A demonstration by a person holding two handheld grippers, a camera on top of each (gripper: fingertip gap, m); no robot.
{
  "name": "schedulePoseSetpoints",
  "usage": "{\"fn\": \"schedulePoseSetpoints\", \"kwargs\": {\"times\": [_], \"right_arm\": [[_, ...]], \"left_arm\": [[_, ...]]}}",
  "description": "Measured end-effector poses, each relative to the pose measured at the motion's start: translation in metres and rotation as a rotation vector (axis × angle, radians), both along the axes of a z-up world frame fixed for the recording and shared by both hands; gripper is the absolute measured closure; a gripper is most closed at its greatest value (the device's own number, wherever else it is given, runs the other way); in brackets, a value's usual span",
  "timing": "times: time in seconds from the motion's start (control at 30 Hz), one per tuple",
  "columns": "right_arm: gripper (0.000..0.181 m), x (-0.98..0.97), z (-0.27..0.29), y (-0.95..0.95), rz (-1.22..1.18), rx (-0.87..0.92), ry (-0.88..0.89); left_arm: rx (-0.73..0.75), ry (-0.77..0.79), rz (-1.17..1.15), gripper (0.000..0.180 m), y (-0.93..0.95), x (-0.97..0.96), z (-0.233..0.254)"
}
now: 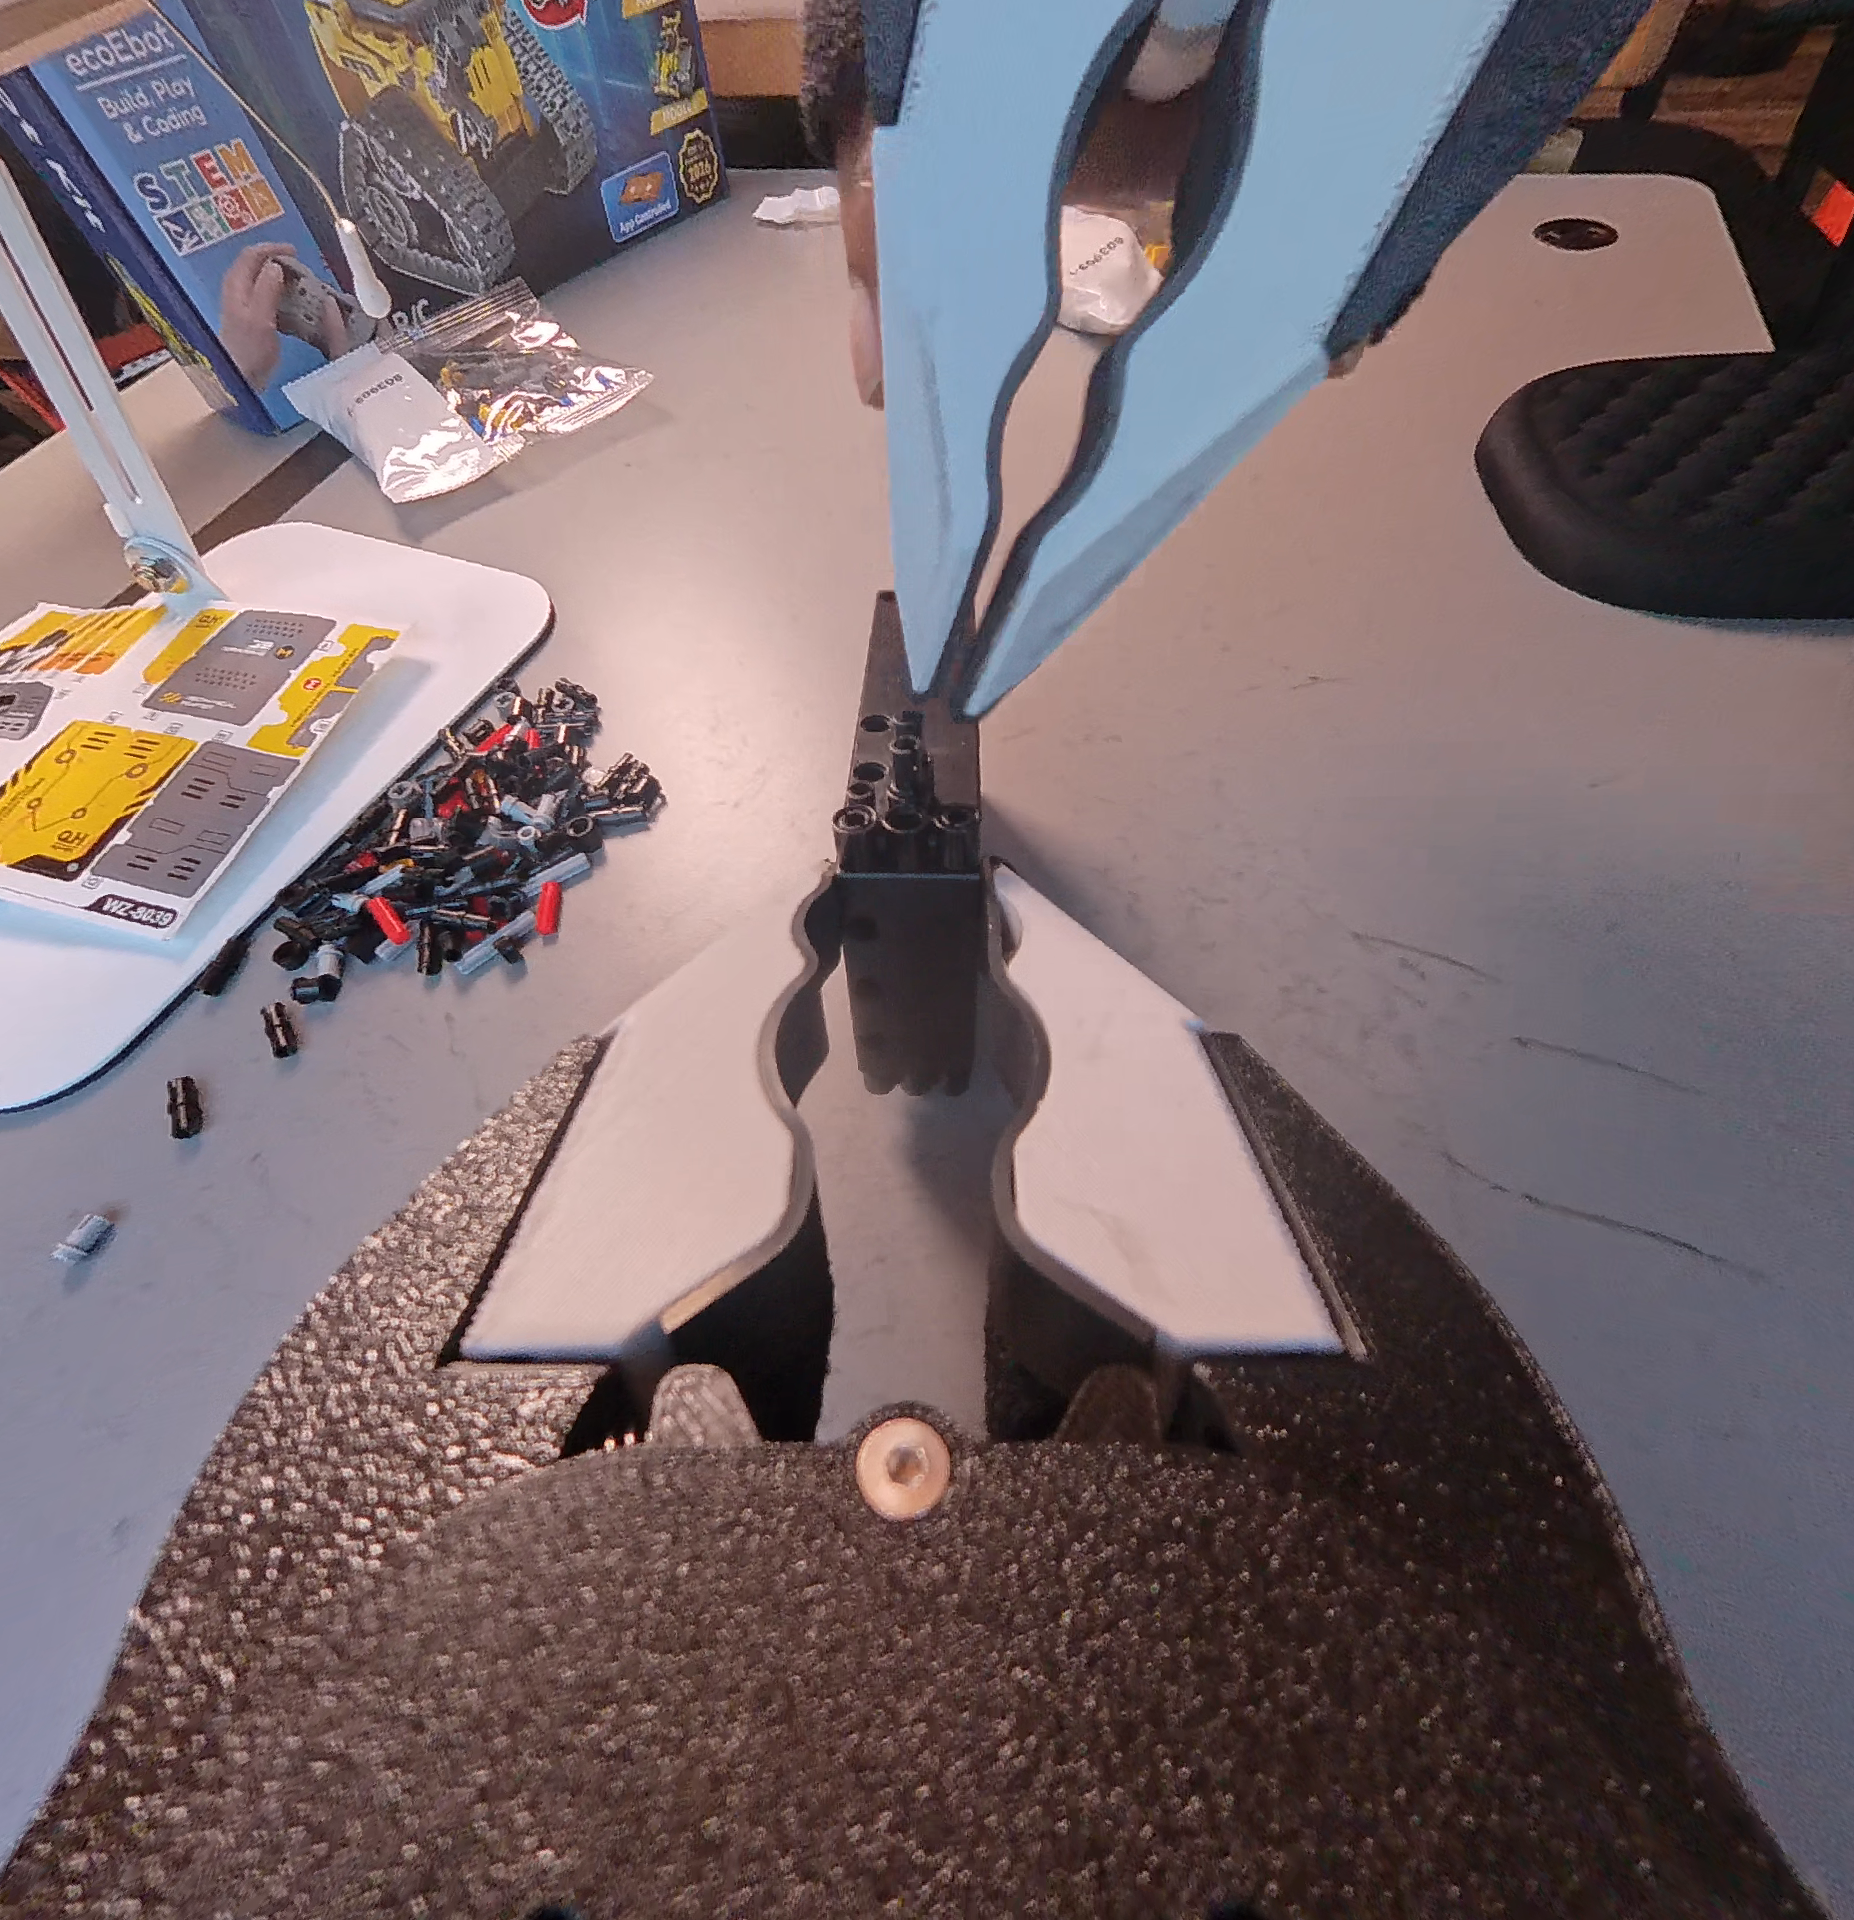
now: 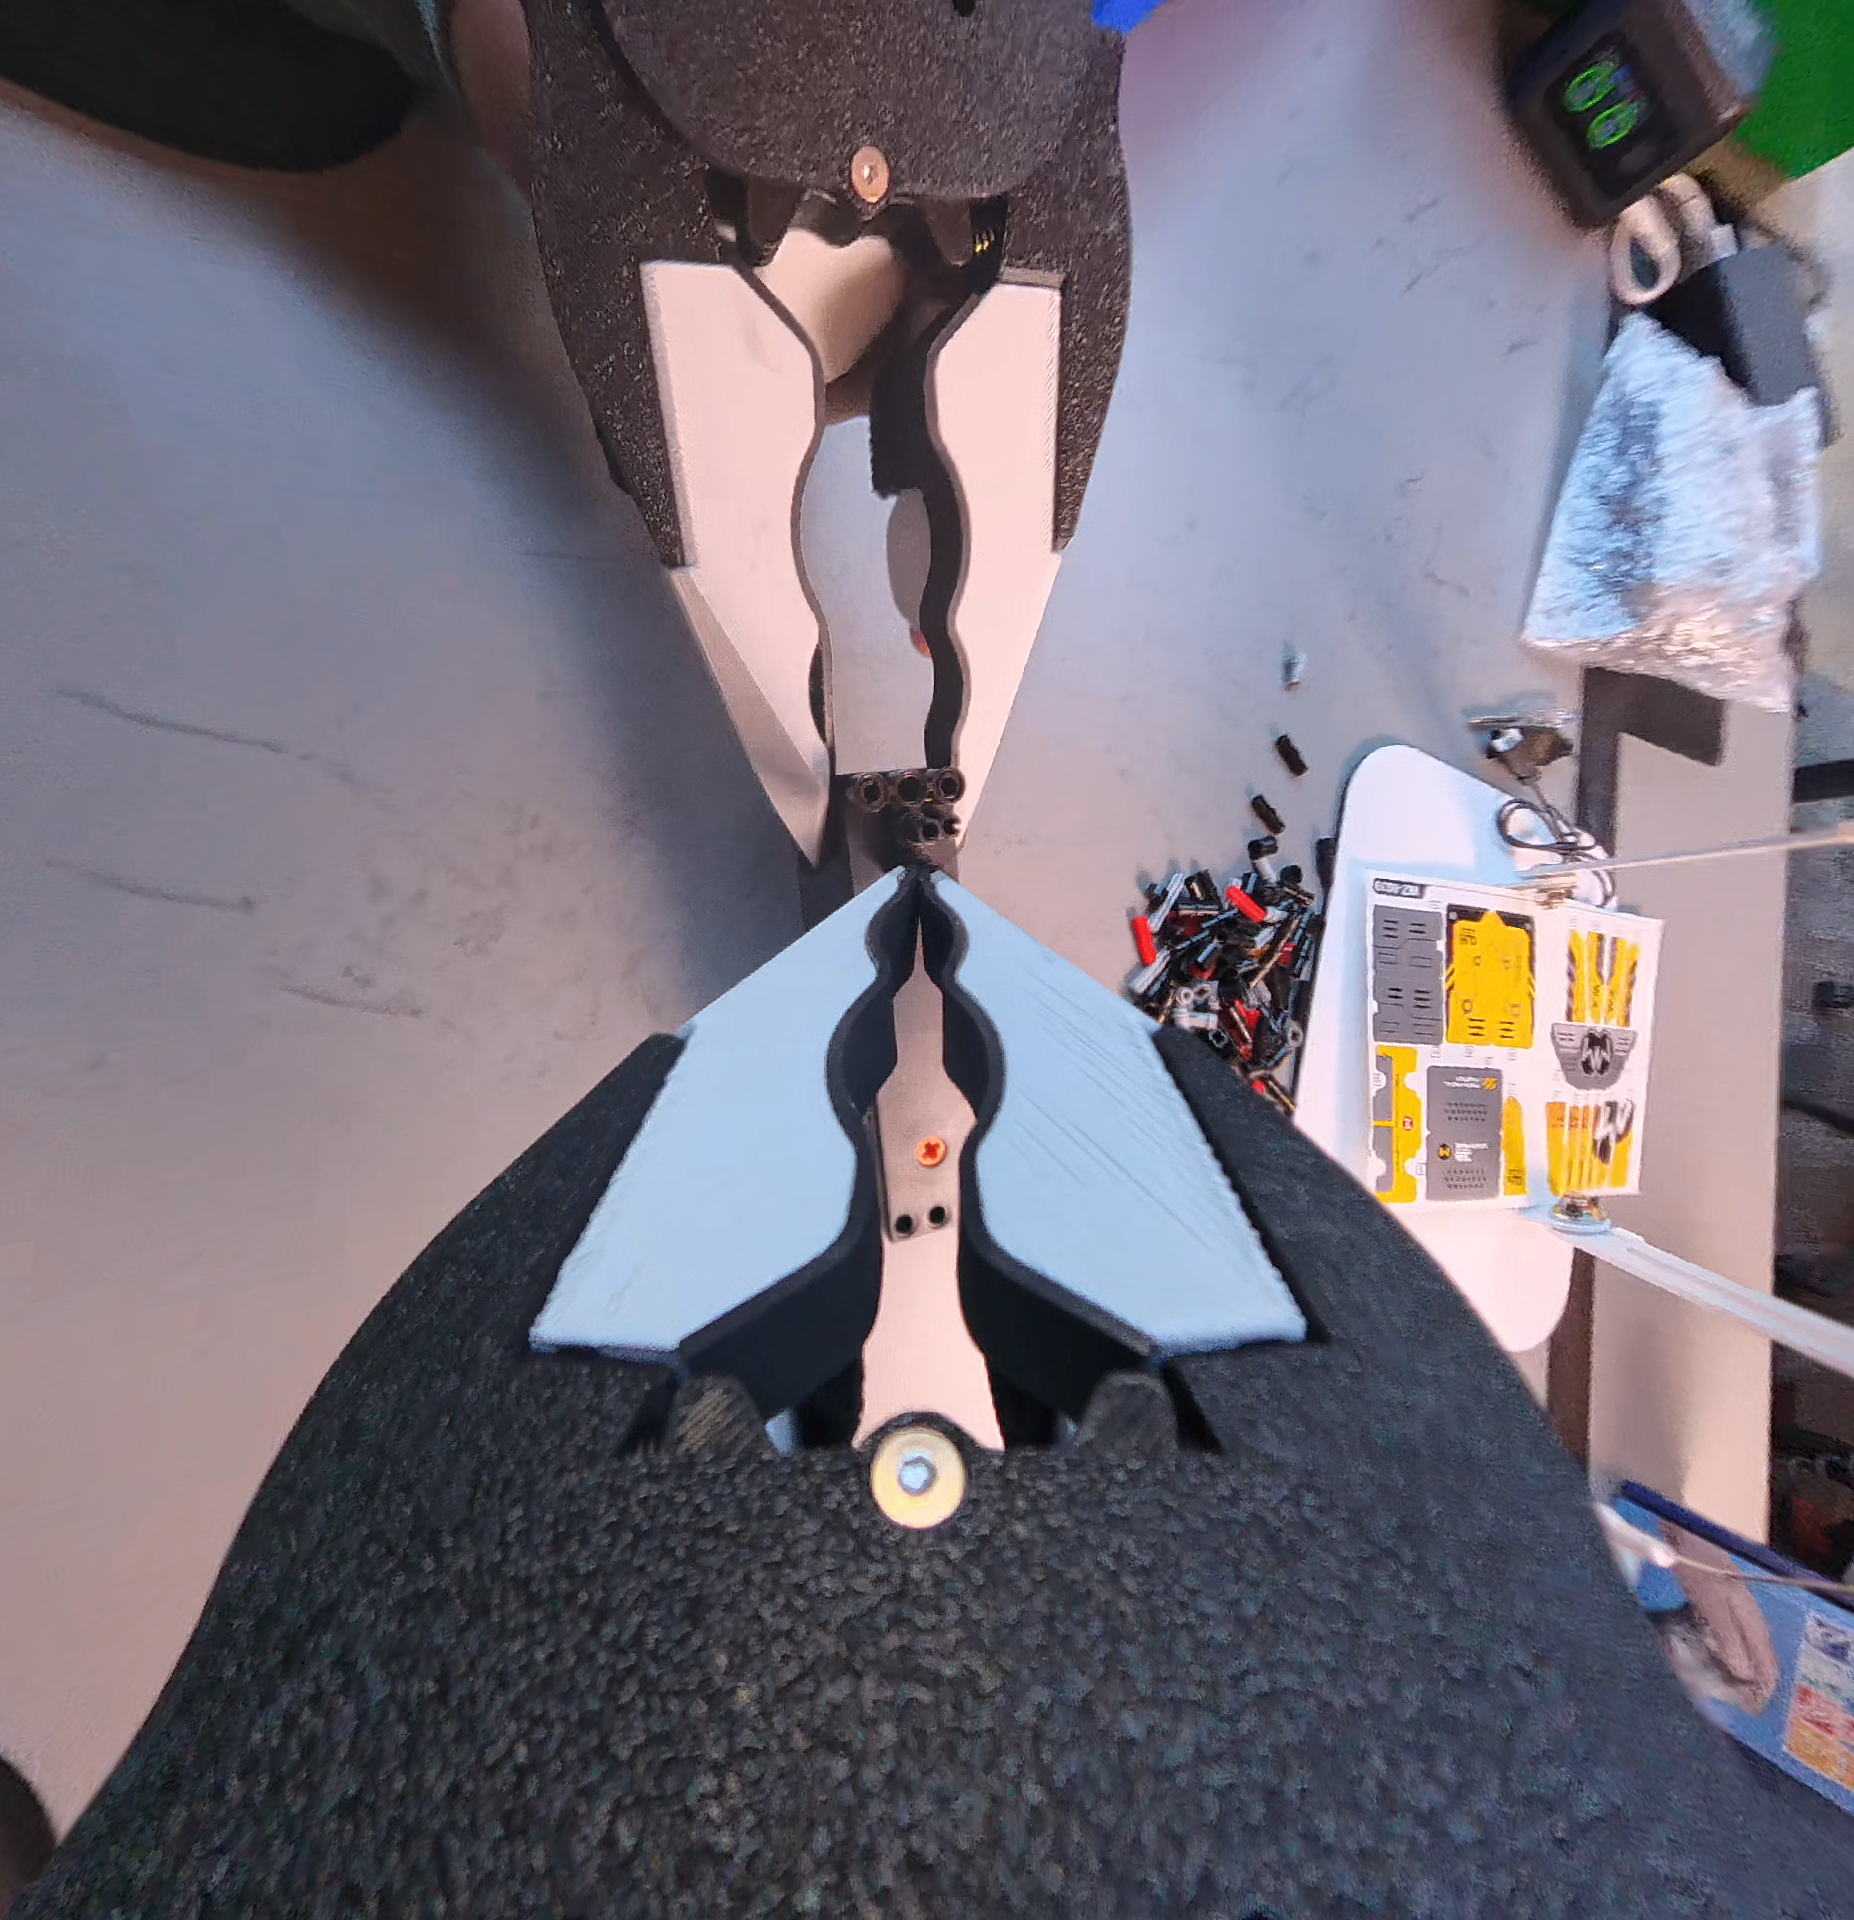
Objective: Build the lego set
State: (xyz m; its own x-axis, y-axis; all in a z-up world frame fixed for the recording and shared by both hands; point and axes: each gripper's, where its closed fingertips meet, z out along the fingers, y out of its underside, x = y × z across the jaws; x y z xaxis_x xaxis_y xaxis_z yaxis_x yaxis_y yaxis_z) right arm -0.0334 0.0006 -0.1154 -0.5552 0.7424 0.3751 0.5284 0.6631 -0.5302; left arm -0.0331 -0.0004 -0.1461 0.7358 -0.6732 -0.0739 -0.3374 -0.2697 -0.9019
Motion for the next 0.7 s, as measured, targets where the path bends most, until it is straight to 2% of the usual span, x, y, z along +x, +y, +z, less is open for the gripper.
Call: {"fn": "schedulePoseSetpoints", "kwargs": {"times": [0.1,0.33,0.5,0.7], "right_arm": [[0.172,0.005,0.009,-0.004,-0.061,-0.121,0.129],[0.141,0.027,0.005,0.030,-0.217,-0.228,0.386],[0.128,0.028,-0.022,0.044,-0.239,-0.308,0.404],[0.126,0.021,-0.035,0.045,-0.238,-0.301,0.399]], "left_arm": [[-0.003,-0.011,0.003,0.155,0.000,-0.005,0.000],[0.014,0.007,-0.041,0.155,-0.003,-0.013,0.000],[0.043,0.056,-0.038,0.151,-0.002,-0.024,-0.002],[0.054,0.049,-0.043,0.141,-0.003,-0.031,-0.001]]}}
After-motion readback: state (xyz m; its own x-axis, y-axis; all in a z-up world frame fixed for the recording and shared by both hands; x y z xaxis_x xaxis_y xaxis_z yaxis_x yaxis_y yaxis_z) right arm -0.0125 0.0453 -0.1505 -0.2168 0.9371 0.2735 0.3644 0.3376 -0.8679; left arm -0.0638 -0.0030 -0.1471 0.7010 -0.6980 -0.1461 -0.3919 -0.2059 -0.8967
